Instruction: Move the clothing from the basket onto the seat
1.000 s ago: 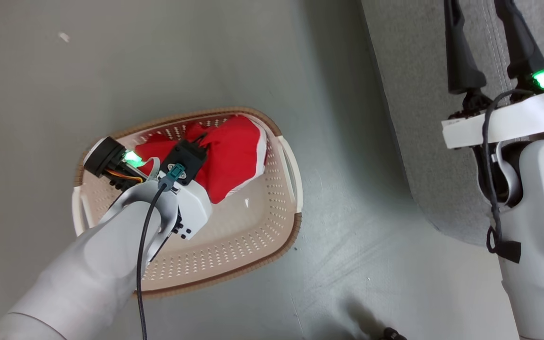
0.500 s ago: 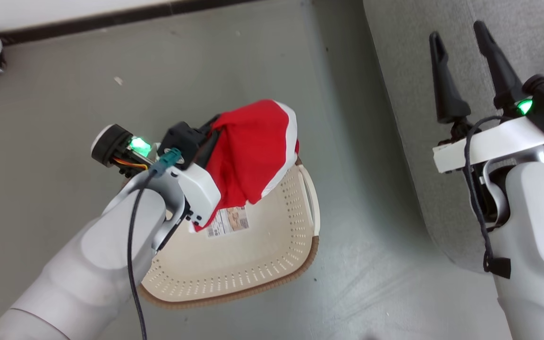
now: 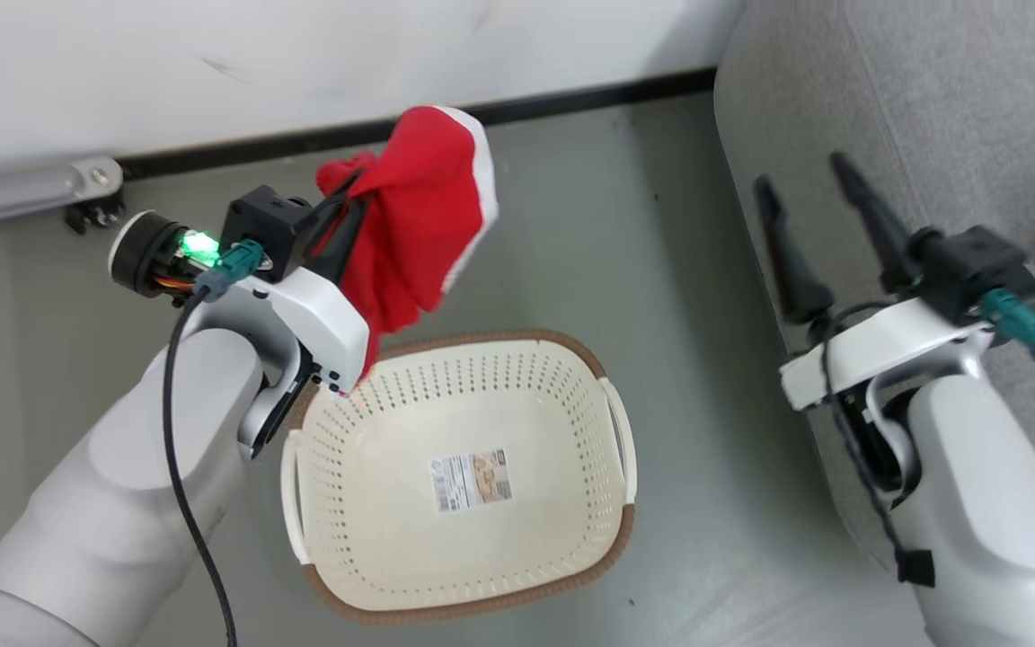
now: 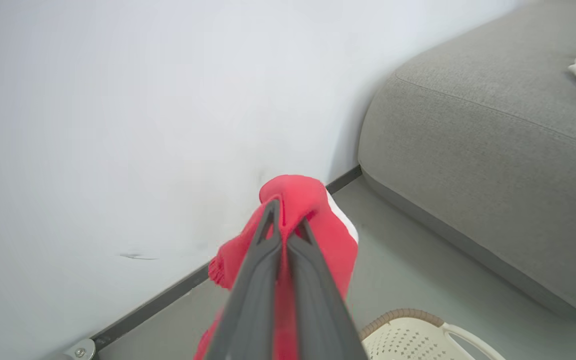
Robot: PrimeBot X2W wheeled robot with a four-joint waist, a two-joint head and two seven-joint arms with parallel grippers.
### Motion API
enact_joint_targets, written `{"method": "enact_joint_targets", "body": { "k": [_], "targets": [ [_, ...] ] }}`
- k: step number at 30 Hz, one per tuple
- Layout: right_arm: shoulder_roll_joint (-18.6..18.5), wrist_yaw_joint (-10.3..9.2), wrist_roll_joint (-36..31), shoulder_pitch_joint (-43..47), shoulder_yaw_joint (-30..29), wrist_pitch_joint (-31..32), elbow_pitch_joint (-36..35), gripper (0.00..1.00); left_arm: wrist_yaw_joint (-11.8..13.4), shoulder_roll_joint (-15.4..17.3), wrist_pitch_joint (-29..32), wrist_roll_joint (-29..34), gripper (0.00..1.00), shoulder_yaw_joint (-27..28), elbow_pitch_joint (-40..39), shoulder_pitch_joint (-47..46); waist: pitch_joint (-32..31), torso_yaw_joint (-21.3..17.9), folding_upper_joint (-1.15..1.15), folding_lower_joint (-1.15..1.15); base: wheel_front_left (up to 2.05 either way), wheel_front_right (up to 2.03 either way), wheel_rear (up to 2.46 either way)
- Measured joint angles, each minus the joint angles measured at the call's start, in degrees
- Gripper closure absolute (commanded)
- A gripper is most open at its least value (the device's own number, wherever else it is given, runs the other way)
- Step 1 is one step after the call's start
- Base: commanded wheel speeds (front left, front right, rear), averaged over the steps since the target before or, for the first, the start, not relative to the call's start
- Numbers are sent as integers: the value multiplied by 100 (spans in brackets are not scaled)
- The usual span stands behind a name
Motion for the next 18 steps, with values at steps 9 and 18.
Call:
{"method": "enact_joint_targets", "body": {
  "k": [9, 18],
  "targets": [
    [-137, 1, -42, 105, 449, 0, 281, 0, -159, 67, 138, -326, 100, 83, -148, 7, -576, 192, 0, 0, 0, 0, 0],
    [-394, 1, -7, 209, 715, 0, 548, 0, -469, -102, 460, -606, 100, -24, -372, 69, -1136, 352, 0, 0, 0, 0, 0]
  ]
}}
